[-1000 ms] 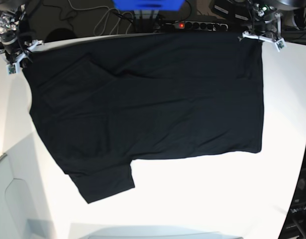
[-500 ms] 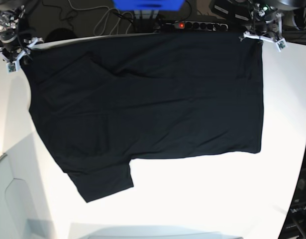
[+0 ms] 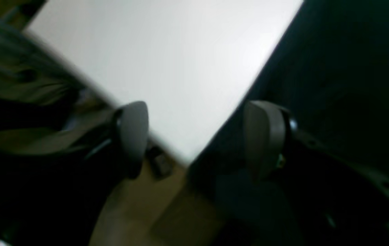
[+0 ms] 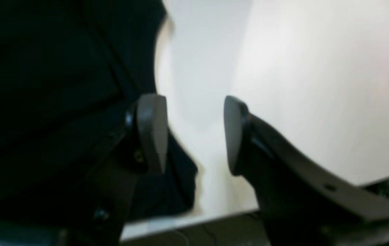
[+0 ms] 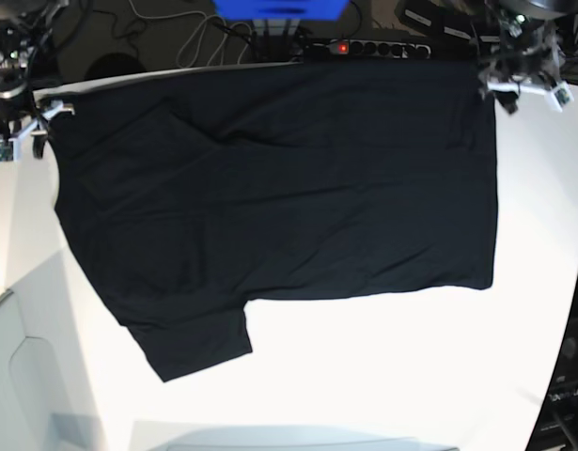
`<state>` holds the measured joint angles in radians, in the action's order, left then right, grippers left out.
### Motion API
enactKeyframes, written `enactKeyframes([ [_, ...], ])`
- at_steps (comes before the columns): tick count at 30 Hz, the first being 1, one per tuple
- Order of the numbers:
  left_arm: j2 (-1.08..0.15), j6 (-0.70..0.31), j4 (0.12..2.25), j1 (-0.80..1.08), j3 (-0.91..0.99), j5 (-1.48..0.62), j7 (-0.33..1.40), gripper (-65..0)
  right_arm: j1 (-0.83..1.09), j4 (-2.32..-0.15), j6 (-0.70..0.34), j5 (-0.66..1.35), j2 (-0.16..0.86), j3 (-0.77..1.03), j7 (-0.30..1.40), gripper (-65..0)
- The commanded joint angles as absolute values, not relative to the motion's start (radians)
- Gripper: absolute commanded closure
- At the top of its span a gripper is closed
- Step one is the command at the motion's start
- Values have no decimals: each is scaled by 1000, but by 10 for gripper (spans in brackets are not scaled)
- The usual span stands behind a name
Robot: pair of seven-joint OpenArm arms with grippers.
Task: Fold the T-shirt properly
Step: 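Move both grippers to the shirt's side edges and grasp them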
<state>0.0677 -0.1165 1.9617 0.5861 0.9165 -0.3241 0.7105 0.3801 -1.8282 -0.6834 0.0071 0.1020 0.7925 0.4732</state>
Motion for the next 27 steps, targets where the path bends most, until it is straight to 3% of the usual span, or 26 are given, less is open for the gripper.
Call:
enactKeyframes([
  [1,59,-113,1977,576,937,-329,690,-424,355,-1848,-698,21,116,780,452,-278],
  [9,58,-113,1975,390,946,-340,690,-424,82,-1822,-698,15,122,613,647,-278],
  [15,19,-113,1945,254,928,-337,690,-424,-223,-1549,-698,15,203,509,754,-278],
  [21,-82,-113,1810,148,848,-337,690,-424,-470,-1132,-698,15,275,467,725,-278],
  [27,-171,-110,1623,28,771,-337,682,-424,-581,-805,-601,15,312,395,469,-323],
])
